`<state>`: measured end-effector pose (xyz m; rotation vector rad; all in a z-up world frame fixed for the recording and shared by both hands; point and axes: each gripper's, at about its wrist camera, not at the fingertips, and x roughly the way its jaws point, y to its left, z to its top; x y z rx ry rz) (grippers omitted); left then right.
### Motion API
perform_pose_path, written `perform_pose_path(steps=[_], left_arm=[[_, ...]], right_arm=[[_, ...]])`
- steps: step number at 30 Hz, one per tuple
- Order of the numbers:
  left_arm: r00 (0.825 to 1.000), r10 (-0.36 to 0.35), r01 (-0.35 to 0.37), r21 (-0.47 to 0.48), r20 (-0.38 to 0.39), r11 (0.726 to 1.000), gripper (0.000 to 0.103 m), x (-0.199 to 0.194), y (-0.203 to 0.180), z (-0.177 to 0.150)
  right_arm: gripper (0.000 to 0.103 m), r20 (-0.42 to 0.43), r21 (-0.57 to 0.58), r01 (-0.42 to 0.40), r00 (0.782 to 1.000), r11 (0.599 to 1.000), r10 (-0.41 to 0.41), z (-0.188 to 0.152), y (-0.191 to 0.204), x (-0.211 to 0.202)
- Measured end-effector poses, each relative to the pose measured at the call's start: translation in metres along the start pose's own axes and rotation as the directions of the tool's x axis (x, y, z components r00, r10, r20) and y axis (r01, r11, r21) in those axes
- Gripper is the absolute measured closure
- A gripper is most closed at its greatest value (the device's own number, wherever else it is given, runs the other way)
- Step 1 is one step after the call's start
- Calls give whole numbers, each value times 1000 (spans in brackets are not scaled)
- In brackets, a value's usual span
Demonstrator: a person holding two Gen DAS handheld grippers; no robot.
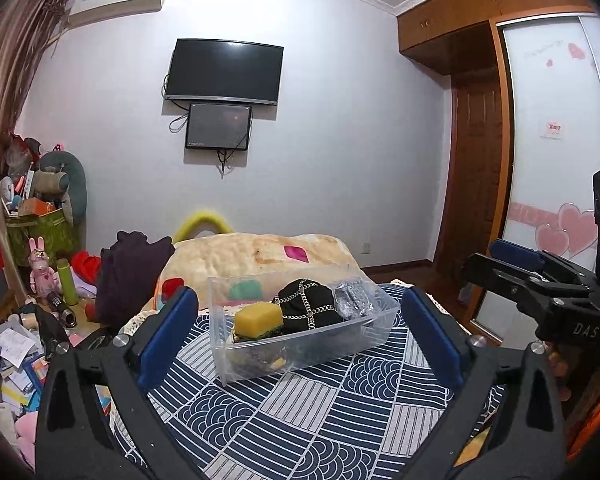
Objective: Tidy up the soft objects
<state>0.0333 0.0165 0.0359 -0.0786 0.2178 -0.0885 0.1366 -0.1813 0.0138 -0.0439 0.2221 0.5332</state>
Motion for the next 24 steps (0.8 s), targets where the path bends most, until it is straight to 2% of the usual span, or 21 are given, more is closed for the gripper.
perform_pose_path(steps=[24], left_arm=[[1000, -1, 1, -2, -8, 1000, 0, -1, 2, -2]], right_arm=[[16, 3, 2, -16, 1000, 1000, 16, -4, 1, -8]])
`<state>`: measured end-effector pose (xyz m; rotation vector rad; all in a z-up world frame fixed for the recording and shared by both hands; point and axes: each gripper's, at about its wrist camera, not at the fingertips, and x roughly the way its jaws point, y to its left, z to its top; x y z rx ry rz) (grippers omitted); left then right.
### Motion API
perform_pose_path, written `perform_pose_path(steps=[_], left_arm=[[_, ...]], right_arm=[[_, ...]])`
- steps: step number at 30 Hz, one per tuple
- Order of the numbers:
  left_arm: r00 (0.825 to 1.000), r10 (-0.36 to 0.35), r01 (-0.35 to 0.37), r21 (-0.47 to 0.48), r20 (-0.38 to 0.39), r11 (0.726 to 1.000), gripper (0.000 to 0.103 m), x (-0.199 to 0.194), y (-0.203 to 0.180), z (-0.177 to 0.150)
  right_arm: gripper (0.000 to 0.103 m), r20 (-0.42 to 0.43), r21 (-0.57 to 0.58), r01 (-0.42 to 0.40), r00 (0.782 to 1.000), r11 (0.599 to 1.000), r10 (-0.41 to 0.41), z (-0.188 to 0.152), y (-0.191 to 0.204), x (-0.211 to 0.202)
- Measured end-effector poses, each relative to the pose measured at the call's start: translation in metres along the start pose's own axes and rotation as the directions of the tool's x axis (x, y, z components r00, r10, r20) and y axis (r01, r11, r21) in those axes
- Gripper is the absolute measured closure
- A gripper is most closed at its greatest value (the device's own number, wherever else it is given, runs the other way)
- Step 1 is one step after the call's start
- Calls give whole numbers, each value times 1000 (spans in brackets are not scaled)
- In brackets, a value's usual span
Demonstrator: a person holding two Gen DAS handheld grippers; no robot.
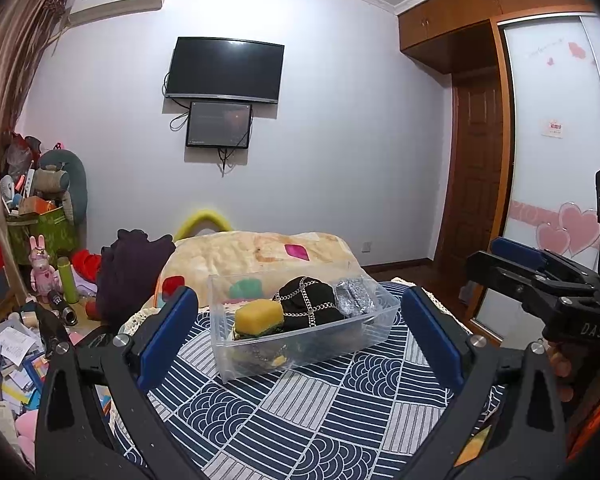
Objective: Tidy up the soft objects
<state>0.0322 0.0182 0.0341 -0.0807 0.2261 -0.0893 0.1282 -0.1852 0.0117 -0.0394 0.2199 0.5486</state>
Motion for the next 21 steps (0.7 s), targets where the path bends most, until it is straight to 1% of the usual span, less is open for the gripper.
perform_pose_path(steps=[21], left_arm=[[1000, -3, 3, 8, -4, 1000, 0, -2, 0, 0]], right_arm=[[16, -2, 5, 7, 1000, 1000, -7, 1, -1, -3]])
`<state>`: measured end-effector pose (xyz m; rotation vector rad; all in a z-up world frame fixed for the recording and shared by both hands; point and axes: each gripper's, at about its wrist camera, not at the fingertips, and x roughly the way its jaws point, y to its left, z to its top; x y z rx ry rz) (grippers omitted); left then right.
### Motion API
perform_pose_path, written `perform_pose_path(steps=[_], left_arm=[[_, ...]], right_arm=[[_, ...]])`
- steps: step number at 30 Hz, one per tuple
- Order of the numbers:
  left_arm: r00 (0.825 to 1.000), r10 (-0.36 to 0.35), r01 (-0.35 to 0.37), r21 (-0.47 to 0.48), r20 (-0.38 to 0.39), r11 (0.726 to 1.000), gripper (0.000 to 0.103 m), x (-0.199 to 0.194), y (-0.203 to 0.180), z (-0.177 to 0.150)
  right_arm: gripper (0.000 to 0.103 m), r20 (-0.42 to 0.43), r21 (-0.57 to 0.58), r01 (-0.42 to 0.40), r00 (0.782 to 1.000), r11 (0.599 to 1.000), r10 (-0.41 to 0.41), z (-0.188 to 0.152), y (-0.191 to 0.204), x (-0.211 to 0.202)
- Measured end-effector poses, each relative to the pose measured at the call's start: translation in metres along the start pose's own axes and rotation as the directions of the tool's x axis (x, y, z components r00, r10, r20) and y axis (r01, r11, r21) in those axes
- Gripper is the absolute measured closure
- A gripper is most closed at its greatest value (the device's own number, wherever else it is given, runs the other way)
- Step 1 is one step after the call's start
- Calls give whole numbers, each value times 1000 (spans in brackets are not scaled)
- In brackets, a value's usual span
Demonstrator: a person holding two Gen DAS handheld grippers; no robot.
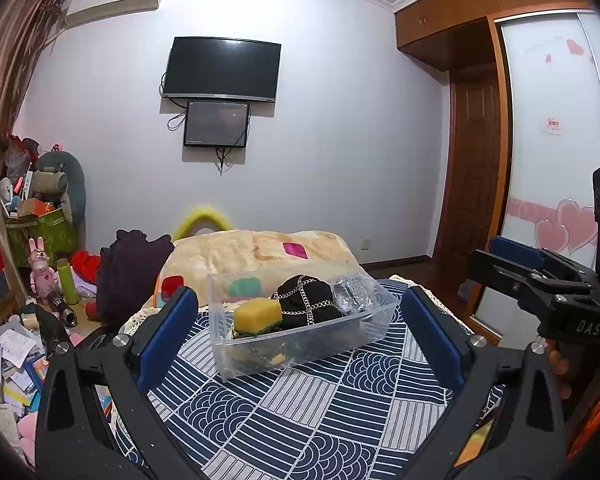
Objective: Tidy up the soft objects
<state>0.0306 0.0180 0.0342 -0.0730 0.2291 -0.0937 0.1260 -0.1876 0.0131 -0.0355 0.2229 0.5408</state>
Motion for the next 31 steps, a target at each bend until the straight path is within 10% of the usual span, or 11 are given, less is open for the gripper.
perform_pose_path(steps=[31], left_arm=[[1000, -16, 16, 8, 4, 1000, 0, -4, -3, 1]], right_arm=[[0, 3, 10, 13, 1000, 1000, -13, -3, -1, 1]])
